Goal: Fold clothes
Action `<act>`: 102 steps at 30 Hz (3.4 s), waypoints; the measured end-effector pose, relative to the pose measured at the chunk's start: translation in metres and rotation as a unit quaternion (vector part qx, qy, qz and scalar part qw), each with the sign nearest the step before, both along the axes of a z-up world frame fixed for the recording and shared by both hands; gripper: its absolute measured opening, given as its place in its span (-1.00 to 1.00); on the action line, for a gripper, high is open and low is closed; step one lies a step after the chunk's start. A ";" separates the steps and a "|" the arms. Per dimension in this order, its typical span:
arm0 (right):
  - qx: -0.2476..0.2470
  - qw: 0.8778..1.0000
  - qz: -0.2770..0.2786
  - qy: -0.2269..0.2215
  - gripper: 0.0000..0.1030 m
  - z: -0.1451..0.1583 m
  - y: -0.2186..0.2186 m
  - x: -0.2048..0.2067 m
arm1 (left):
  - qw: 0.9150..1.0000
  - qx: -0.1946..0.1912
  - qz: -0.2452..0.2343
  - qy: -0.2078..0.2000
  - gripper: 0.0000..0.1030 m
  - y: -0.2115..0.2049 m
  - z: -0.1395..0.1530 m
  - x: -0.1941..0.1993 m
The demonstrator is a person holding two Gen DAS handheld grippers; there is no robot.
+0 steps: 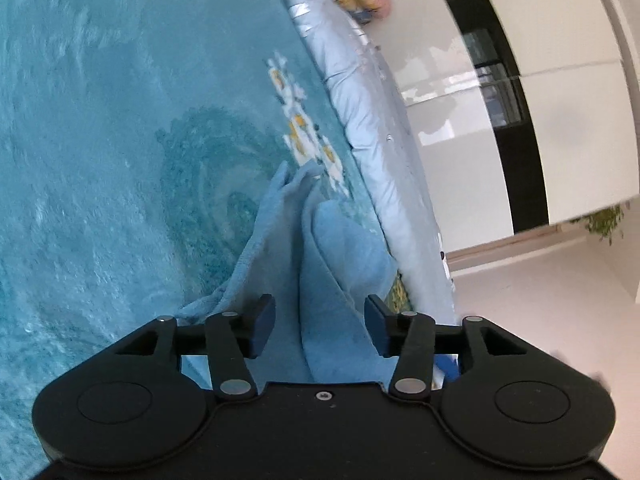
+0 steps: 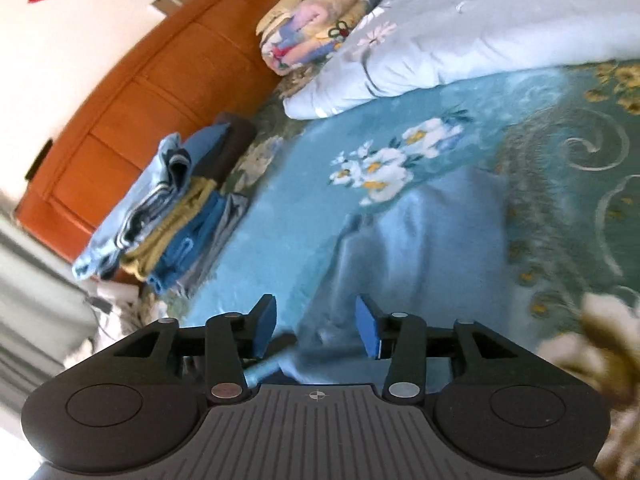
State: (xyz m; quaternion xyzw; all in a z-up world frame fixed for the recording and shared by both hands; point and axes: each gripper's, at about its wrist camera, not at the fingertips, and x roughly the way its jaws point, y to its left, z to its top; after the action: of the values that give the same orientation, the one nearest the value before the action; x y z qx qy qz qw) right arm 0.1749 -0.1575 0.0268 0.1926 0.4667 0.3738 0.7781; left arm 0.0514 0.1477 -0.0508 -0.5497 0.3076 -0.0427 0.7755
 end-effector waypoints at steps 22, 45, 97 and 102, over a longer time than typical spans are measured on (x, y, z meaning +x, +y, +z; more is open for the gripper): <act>-0.057 0.997 -0.049 -0.019 -0.10 -0.015 0.001 0.054 | 0.983 0.174 -0.043 0.032 -0.31 -0.077 0.050 0.001; -0.158 0.983 0.078 -0.052 -0.03 -0.018 0.120 0.056 | 0.990 0.141 0.010 0.009 -0.39 -0.032 0.029 -0.050; -0.132 0.989 0.008 -0.063 -0.18 -0.004 0.032 -0.023 | 0.994 0.095 0.048 0.005 -0.25 0.021 0.021 -0.066; -0.140 0.989 0.010 -0.040 -0.20 -0.029 0.011 -0.072 | 0.995 0.090 0.037 0.018 0.08 0.015 0.017 -0.051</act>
State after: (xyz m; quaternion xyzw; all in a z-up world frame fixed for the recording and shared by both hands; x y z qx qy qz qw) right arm 0.1029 -0.1468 -0.0022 0.0620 0.4852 0.3193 0.8116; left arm 0.0009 0.1623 -0.0338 -0.4894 0.3033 0.0237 0.8173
